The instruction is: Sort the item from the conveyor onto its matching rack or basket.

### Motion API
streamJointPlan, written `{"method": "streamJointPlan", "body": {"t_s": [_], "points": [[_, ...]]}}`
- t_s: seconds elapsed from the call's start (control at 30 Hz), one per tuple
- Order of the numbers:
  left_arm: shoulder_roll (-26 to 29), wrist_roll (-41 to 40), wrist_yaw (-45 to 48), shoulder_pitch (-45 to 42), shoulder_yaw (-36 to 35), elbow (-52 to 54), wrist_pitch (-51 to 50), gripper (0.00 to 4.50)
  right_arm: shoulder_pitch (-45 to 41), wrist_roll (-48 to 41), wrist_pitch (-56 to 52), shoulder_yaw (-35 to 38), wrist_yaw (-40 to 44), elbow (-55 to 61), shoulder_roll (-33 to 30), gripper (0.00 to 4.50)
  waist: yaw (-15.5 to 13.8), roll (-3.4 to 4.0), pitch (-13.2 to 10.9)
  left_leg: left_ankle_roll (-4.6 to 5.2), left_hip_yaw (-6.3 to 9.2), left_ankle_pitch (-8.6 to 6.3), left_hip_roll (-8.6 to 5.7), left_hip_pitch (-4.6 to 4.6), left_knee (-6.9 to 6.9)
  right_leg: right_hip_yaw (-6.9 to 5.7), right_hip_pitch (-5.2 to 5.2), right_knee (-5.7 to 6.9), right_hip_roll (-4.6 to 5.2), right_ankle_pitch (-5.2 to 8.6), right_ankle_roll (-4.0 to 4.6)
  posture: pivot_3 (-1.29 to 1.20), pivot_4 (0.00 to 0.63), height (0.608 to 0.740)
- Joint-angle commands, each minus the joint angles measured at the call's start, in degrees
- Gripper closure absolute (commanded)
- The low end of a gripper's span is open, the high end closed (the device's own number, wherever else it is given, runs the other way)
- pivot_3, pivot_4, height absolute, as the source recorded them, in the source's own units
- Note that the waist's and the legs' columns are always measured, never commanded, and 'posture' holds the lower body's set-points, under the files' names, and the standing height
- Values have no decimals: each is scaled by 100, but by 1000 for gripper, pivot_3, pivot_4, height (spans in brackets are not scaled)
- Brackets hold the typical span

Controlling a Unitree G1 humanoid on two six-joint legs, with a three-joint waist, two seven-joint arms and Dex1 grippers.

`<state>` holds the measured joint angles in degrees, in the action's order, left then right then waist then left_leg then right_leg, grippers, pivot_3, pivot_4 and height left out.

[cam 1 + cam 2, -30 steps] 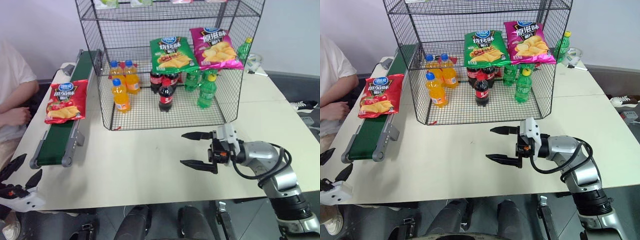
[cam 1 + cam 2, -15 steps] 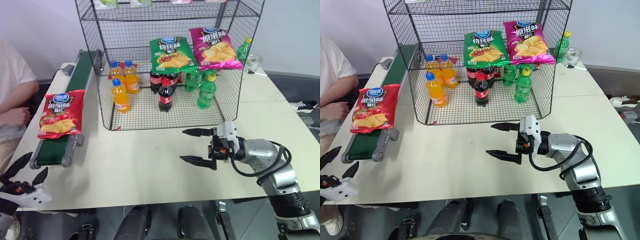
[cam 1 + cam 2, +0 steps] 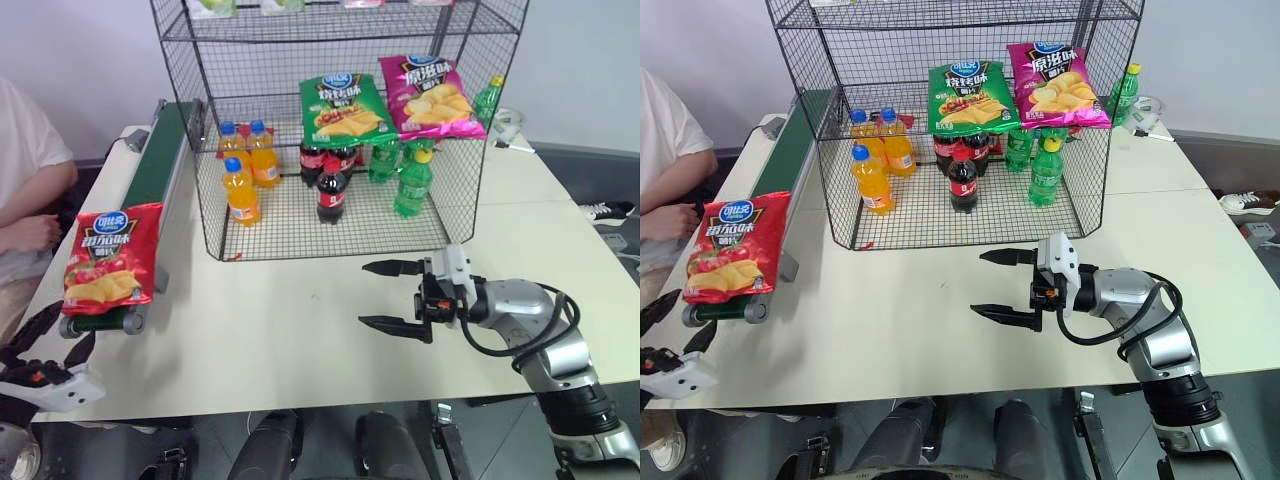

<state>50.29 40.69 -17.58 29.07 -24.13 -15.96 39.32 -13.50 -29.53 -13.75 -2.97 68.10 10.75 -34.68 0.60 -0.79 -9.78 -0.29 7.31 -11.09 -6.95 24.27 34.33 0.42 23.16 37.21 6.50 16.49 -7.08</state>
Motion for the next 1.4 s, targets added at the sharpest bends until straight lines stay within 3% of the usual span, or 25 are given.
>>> {"method": "streamJointPlan", "body": {"t_s": [0.03, 0.77, 1.07, 1.4], "points": [[56, -159, -40, 69, -70, 84, -18, 44, -3, -22, 101, 48, -8, 132, 25, 0, -1, 0, 0, 0, 0, 0, 0, 0, 0, 0, 0, 0, 0, 0, 0, 0, 150, 740], [15, -211, -31, -406, 334, -26, -133, 44, -72, 65, 223, 198, -105, -25, -83, 0, -13, -4, 3, -1, 1, 1, 0, -10, 2, -2, -7, 7, -2, -1, 0, 0, 150, 740], [17, -350, -35, -327, 216, 43, -153, 4430, -90, 108, 271, 213, -158, -97, -76, 0, -6, -5, 3, -1, 0, 1, 0, -13, 2, -1, -8, 8, -2, -1, -1, 0, 150, 740], [-100, -652, 73, -265, -179, 949, -262, 4430, -126, 41, 503, 433, -443, -139, 159, 0, -8, -7, 4, -1, 0, 1, 0, -13, 4, 0, -10, 8, -2, -1, 0, 0, 150, 740]]}}
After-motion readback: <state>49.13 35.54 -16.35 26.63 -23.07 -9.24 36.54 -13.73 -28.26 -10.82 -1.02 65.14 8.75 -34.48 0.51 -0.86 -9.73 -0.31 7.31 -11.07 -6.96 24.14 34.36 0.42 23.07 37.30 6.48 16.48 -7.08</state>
